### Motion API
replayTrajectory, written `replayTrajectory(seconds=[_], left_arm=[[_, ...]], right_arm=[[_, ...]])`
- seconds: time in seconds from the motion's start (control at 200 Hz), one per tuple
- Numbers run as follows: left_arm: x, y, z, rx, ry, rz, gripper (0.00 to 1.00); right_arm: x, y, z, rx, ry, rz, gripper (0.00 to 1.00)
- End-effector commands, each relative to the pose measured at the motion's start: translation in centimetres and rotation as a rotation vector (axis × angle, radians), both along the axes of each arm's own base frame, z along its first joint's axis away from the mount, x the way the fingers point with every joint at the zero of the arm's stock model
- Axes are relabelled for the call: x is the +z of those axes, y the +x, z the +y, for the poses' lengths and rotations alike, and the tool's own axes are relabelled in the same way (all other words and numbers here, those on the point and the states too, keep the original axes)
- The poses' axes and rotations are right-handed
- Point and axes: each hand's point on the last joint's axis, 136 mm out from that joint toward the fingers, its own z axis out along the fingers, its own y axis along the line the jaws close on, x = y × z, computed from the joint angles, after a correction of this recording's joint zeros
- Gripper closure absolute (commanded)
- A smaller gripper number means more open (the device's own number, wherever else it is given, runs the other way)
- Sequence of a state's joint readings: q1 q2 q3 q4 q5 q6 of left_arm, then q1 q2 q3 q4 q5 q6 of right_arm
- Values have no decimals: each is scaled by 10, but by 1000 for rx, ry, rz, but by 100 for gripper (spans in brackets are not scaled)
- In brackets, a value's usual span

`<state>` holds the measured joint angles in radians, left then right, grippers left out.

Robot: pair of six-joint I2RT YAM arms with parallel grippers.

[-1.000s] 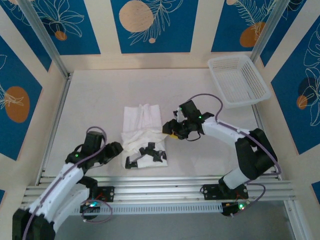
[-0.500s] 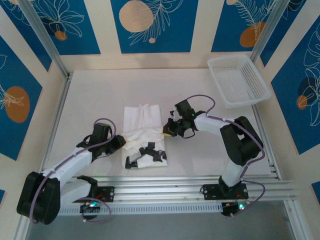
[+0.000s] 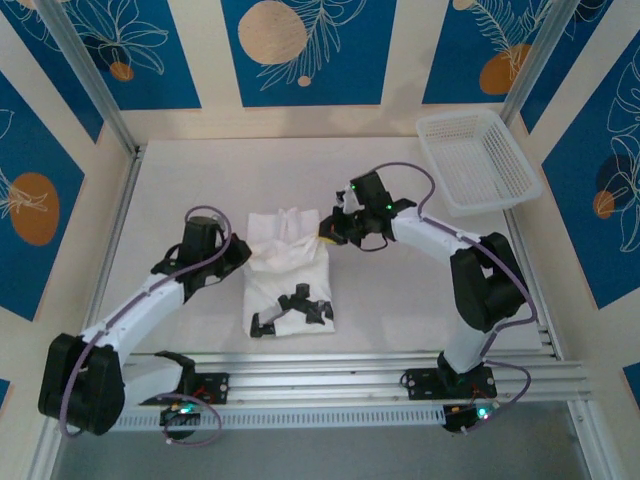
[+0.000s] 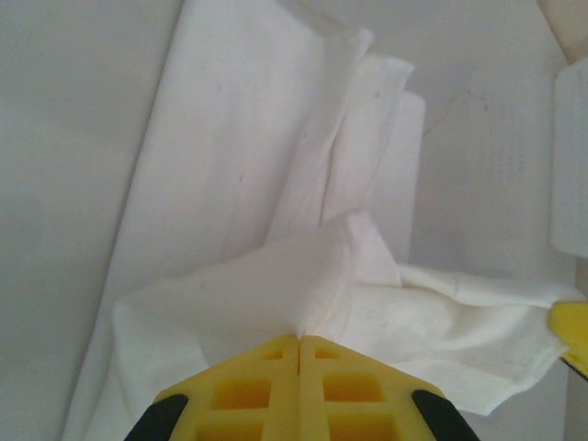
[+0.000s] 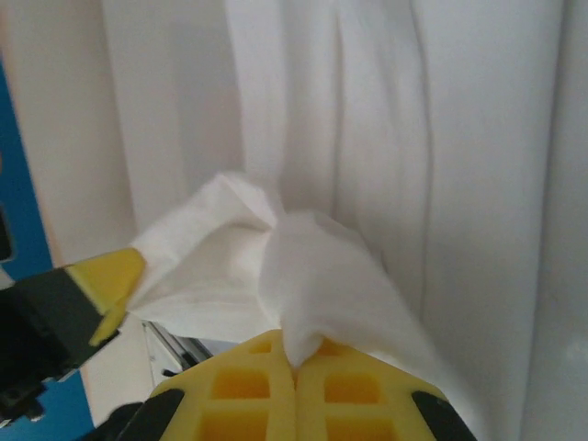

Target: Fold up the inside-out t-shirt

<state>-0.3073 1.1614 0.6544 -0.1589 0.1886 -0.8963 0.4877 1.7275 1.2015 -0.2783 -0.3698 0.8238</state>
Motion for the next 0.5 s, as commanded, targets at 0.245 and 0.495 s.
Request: replayTrajectory(seconds=[0.245, 0.495], left_arm=[[0, 76, 18, 110, 53, -30, 100], [-36, 129, 38, 195, 12, 4, 99]], right_arm=[[-8, 67, 7, -29, 45, 26, 100], [-39, 127, 3, -54, 58, 25, 82]])
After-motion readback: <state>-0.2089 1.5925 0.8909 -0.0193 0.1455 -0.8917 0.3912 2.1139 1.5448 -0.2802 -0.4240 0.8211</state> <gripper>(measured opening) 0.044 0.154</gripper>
